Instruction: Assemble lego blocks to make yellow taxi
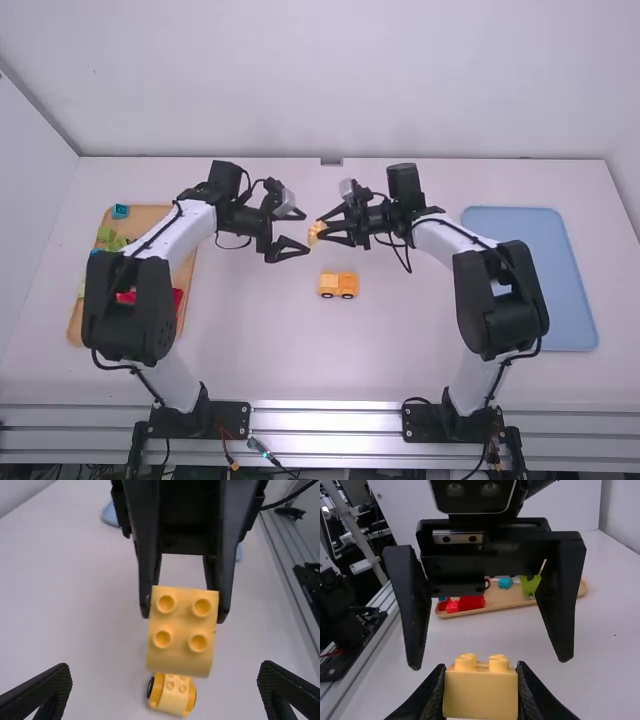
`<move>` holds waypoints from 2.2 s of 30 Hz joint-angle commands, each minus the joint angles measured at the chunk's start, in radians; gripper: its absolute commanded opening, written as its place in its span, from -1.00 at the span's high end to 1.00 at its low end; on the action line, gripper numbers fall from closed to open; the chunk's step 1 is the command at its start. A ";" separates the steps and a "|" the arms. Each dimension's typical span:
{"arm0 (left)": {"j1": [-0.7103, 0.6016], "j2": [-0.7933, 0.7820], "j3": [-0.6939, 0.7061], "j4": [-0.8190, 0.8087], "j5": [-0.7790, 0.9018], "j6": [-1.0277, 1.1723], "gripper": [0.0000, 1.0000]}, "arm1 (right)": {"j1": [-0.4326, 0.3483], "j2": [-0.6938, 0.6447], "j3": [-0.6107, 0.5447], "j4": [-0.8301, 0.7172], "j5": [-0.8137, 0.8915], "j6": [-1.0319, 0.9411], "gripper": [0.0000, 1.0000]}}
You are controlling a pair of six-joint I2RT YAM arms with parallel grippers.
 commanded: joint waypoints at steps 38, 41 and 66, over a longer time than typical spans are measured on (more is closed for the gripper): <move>-0.037 0.000 0.011 -0.024 0.003 0.013 0.40 | 0.029 0.009 0.008 -0.049 -0.026 -0.076 0.91; -0.037 0.000 0.011 -0.024 0.003 0.013 0.58 | 0.032 0.009 0.008 -0.050 -0.030 -0.076 0.77; -0.135 0.000 0.011 0.111 -0.254 -0.183 0.96 | -0.082 -0.088 0.008 -0.198 0.727 0.117 -0.98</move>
